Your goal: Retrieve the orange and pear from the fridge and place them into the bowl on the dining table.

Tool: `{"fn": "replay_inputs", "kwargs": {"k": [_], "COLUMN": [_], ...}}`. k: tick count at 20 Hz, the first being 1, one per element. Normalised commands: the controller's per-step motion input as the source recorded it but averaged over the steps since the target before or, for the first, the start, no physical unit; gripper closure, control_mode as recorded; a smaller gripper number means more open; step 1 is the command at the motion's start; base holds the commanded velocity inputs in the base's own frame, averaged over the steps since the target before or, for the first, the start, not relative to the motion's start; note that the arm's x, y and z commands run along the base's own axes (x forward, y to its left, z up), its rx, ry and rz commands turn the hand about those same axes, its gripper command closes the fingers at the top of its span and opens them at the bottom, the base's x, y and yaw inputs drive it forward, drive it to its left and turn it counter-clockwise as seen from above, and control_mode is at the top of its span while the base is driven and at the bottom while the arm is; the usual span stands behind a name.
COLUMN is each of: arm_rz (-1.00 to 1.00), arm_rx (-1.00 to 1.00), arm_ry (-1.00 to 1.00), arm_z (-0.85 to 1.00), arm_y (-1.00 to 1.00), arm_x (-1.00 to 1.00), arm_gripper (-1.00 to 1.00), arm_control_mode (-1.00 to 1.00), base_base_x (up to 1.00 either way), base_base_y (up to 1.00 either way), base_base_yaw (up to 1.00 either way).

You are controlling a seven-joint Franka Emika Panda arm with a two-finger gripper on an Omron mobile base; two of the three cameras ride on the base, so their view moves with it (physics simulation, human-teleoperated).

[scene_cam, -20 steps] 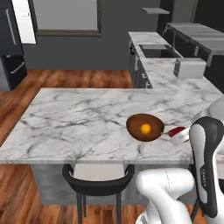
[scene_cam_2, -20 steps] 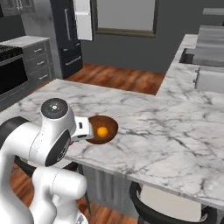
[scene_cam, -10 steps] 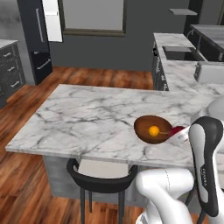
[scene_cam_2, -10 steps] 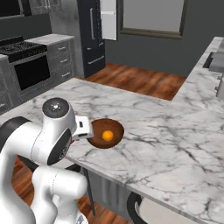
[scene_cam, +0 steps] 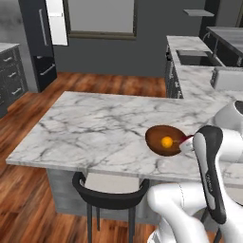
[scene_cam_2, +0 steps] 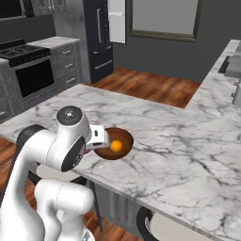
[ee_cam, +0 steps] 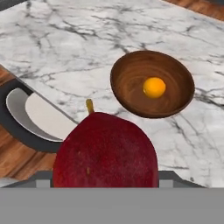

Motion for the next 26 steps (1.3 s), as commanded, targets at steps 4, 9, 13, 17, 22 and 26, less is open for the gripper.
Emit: {"fn": "replay_inputs", "kwargs": {"k": [4,9,13,17,22,26], "arm_rz": [-0.23,-0.24,-0.15,-0.06,0.0,0.0], "arm_rx": [-0.07,-0.03,0.0,0.0,0.02,0.03], "arm_ry": [-0.05,-0.05,0.0,0.09,0.14,0.14], "arm_z": [-0.29,-0.07,0.0,-0.01,-0.19,-0.24], "arm_y": [0.0,0.0,-0.05,-0.13,-0.18,-0.16], "arm_x": [0.33,0.64,0.85,0.84,0.71,0.7], "arm_gripper": [1.0,1.0,1.0,1.0,1.0,1.0], "arm_control_mode": [-1.0,-1.0,-1.0,-1.0,-1.0,-1.0], "base_base_x": [0.0,0.0,0.0,0.0,0.0,0.0], "base_base_y": [0.0,0.0,0.0,0.0,0.0,0.0], "base_base_yaw": [0.0,0.0,0.0,0.0,0.0,0.0]}}
